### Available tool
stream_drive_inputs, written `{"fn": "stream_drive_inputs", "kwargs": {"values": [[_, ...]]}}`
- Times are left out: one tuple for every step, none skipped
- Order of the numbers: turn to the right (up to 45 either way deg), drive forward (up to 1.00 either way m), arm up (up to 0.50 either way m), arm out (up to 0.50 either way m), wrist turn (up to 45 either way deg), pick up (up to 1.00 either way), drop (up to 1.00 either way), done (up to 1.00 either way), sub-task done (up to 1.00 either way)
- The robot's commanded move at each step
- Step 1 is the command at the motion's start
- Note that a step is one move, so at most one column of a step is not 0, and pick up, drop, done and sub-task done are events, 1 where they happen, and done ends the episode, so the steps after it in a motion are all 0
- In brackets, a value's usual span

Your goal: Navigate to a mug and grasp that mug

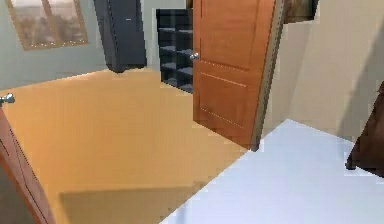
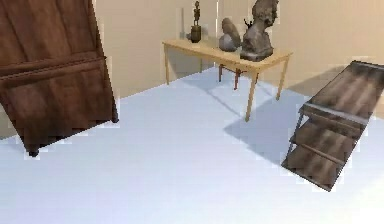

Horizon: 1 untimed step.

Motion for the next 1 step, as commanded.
{"fn": "stream_drive_inputs", "kwargs": {"values": [[-3.0, 0.0, 0.0, 0.0, 0.0, 0.0, 0.0, 0.0, 0.0]]}}
